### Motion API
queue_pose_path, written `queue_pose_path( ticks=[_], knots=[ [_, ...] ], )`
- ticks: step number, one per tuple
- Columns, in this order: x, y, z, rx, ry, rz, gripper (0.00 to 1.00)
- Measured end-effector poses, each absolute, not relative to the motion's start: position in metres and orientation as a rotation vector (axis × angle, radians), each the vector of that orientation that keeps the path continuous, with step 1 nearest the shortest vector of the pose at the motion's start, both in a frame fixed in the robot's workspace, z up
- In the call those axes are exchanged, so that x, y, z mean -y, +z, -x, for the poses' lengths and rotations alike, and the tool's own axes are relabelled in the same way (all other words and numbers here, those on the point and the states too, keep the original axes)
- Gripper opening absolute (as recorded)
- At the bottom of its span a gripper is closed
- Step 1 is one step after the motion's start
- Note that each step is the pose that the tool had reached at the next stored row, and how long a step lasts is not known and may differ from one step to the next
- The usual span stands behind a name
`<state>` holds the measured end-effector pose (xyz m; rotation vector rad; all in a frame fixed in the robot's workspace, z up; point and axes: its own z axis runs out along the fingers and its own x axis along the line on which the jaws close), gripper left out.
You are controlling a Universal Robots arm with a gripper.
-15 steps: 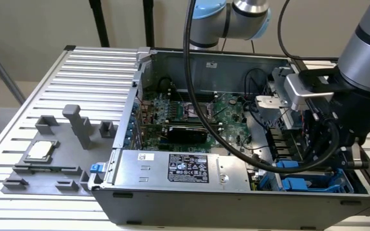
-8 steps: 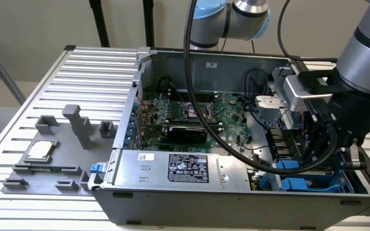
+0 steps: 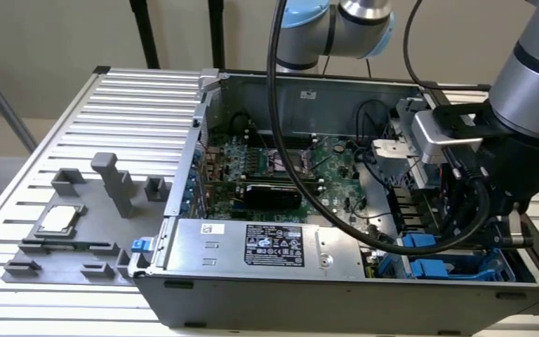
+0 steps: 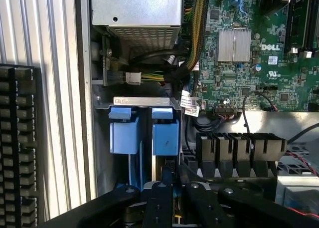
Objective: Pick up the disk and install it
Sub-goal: 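Insert the second disk wire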
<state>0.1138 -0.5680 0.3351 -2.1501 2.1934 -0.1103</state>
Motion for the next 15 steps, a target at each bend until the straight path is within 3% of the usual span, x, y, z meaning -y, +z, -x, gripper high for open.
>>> queue_pose_path(
  ticks=[1,15],
  knots=[
    [0.568,0.335,-0.114,-2.193,-0.110,2.150,1.00],
    [0.568,0.356,-0.104,-2.187,-0.118,2.144,1.00]
  ],
)
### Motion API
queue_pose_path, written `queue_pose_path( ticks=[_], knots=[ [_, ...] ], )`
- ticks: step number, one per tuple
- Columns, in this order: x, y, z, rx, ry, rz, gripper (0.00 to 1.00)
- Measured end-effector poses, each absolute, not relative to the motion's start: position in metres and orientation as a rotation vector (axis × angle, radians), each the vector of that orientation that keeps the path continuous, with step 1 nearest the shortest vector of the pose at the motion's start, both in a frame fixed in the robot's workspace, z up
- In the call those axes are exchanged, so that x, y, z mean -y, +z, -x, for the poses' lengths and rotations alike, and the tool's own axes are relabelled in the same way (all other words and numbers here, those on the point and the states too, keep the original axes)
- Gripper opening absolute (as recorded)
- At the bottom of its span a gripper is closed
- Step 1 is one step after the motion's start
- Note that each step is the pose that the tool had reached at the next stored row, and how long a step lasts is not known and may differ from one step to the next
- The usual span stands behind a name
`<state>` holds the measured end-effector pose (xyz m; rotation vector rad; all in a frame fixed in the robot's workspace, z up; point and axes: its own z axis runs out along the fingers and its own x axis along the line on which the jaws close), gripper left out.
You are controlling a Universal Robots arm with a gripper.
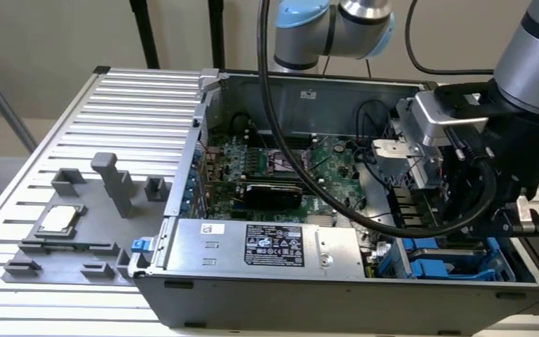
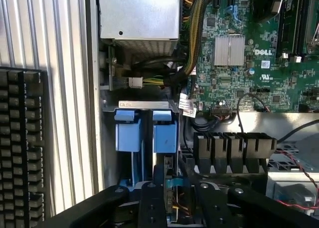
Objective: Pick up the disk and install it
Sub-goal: 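Insert the second disk wire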
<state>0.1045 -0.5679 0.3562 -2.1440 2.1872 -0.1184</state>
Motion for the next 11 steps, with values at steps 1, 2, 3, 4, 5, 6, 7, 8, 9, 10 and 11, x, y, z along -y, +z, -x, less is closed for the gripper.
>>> queue_pose_path(
  ticks=[1,2,3,4,5,6,7,8,9,10,11],
  knots=[
    [0.5679,0.3566,-0.1026,-2.186,-0.120,2.143,1.00],
    [0.5679,0.3571,-0.1011,-2.185,-0.123,2.142,1.00],
    [0.5680,0.3573,-0.0995,-2.184,-0.125,2.141,1.00],
    [0.5680,0.3574,-0.0983,-2.183,-0.127,2.140,1.00],
    [0.5680,0.3574,-0.0977,-2.182,-0.129,2.139,1.00],
    [0.5680,0.3574,-0.0974,-2.181,-0.130,2.138,1.00],
    [0.5680,0.3574,-0.0974,-2.181,-0.130,2.138,1.00],
    [0.5679,0.3574,-0.0975,-2.181,-0.130,2.138,1.00],
    [0.5679,0.3574,-0.0974,-2.181,-0.130,2.138,1.00],
    [0.5679,0.3574,-0.0974,-2.181,-0.130,2.138,1.00],
    [0.5679,0.3574,-0.0974,-2.181,-0.130,2.138,1.00]
  ],
)
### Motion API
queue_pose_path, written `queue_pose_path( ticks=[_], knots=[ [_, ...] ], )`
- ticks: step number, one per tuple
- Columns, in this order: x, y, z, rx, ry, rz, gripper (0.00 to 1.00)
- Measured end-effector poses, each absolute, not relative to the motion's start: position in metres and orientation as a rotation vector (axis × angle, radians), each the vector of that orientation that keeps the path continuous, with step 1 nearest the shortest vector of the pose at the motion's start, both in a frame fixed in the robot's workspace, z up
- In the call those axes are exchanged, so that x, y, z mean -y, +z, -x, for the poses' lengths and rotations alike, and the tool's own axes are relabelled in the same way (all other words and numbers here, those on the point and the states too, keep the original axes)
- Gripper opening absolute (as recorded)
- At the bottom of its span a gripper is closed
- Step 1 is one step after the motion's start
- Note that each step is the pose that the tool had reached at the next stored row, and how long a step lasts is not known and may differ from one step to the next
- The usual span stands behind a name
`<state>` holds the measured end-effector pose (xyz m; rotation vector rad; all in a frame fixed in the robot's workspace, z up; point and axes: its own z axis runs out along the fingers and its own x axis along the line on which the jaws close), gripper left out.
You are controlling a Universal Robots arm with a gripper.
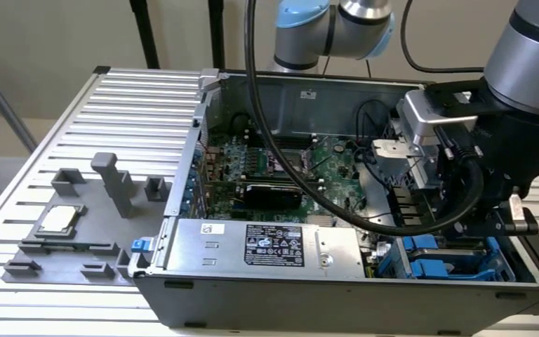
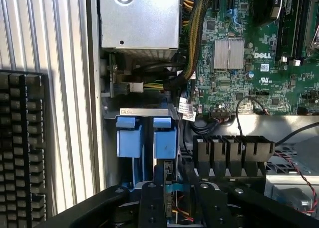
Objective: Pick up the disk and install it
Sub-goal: 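Insert the second disk wire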
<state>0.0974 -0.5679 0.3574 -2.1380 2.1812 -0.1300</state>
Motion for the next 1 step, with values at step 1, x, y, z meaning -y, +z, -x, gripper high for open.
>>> queue_pose_path(
  ticks=[1],
  knots=[
    [0.5679,0.3574,-0.0974,-2.181,-0.130,2.138,1.00]
  ],
)
